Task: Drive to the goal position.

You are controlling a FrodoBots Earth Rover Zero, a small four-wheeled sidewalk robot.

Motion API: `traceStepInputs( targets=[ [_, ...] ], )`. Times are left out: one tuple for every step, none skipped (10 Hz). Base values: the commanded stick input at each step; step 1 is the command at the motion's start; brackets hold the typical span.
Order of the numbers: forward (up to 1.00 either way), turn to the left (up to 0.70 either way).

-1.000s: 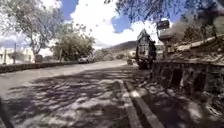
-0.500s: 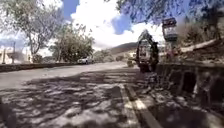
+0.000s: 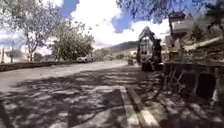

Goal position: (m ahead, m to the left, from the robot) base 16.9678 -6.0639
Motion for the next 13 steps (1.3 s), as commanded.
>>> traceStepInputs(
  targets=[
    [0.70,0.00],
    [0.70,0.00],
    [0.70,0.00],
    [0.70,0.00],
    [0.70,0.00],
    [0.70,0.00],
    [0.70,0.00],
    [0.70,0.00],
    [0.70,0.00],
    [0.70,0.00],
    [0.70,0.00],
    [0.70,0.00],
    [0.70,0.00]
  ],
)
